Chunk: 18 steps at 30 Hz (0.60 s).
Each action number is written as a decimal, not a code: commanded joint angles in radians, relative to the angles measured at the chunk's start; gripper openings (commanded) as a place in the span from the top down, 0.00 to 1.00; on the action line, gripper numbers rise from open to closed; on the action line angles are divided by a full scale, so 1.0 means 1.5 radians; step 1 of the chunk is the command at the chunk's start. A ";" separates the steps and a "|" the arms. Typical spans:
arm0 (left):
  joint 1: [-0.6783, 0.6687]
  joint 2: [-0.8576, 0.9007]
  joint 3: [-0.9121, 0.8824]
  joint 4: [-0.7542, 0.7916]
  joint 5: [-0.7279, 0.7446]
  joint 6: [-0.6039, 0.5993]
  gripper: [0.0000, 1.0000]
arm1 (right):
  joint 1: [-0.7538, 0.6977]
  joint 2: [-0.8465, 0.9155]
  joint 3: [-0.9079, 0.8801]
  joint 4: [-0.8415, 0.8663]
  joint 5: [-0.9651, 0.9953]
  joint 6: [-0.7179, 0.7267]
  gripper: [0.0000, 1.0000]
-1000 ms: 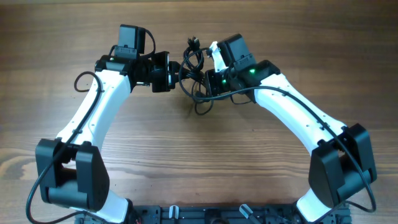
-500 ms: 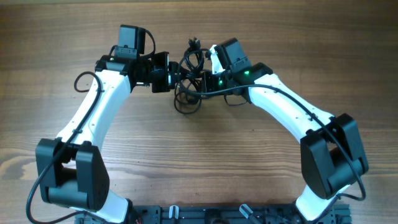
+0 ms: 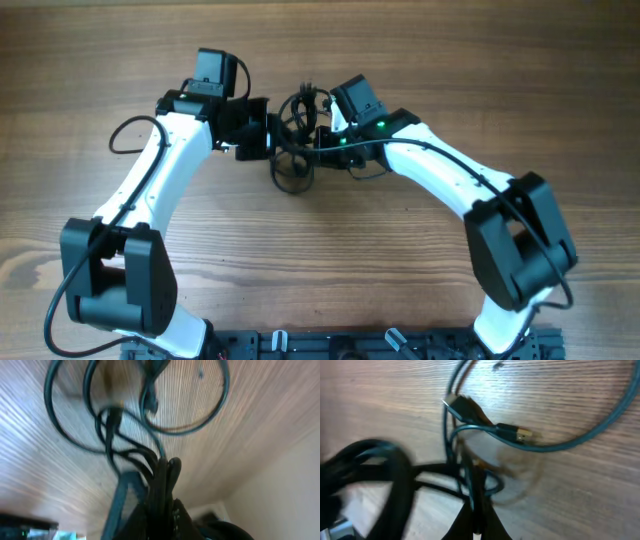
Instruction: Untangle cables
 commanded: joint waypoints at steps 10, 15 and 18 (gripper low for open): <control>-0.001 -0.013 0.007 -0.085 -0.250 0.146 0.96 | -0.091 -0.202 -0.004 -0.170 0.119 -0.096 0.96; -0.001 -0.056 0.007 0.134 -0.033 0.508 0.96 | -0.091 -0.160 -0.004 -0.173 0.125 -0.152 0.94; 0.000 -0.116 0.007 0.202 0.038 0.577 0.96 | -0.094 -0.172 -0.004 -0.134 0.019 -0.207 0.80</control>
